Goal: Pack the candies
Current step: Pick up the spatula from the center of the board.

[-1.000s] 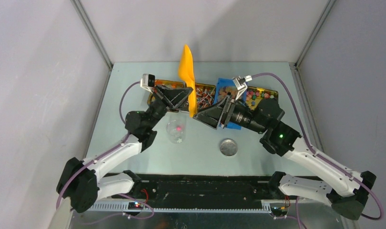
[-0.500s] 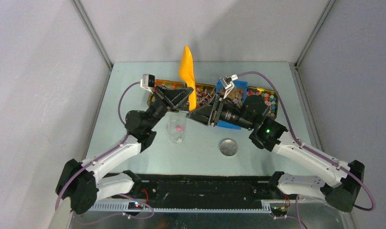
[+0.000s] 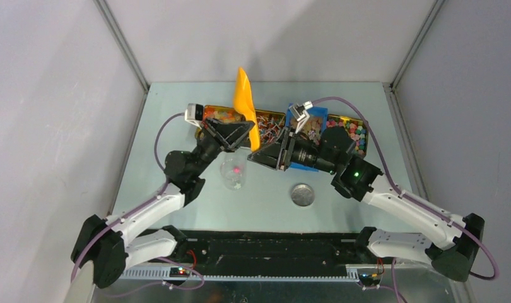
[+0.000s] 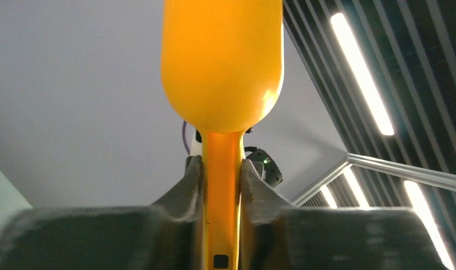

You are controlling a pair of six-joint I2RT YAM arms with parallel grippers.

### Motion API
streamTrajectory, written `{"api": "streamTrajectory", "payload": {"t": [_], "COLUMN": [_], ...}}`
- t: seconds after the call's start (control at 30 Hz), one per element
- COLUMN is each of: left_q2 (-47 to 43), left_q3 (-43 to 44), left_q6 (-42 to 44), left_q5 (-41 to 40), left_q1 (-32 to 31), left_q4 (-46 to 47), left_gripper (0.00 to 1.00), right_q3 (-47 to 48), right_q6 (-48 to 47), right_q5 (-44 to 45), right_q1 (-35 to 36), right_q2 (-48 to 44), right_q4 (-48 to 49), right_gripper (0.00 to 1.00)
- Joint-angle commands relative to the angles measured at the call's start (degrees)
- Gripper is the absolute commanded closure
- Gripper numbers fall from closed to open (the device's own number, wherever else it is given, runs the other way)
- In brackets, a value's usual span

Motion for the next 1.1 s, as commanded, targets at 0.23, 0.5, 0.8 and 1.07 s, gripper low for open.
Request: {"api": "streamTrajectory", "payload": {"t": [0.23,0.5,0.8,1.07], "left_q2": [-13.03,-11.93,2.69,12.29], "left_q3": [-1.79,16.92,36.19,40.68], "left_q6": [16.95,44.13,60.8,57.25], "left_q5": [-4.95,-11.46,-13.18,-10.77], "left_q1": [0.33,-0.02,-10.07,-15.37], "left_q4": [-36.52,-79.11,-94.04,-86.83], "left_gripper": [0.1,0.1,0.24,0.4], "right_q3": [3.71,8.36,8.49,7.9], "right_q6": [-7.53,-16.35,-18.7,-16.52], "right_q5": [7.55,14.67,22.57,22.51], "right_q1": [-4.8,-5.67,-0.21,2.72], "right_q2": [-10.17,-11.32,-11.56,-11.35], "right_q4": [-23.86,-54.34,-68.34,-66.64], "right_gripper": [1.0,1.0,1.0,1.0]}}
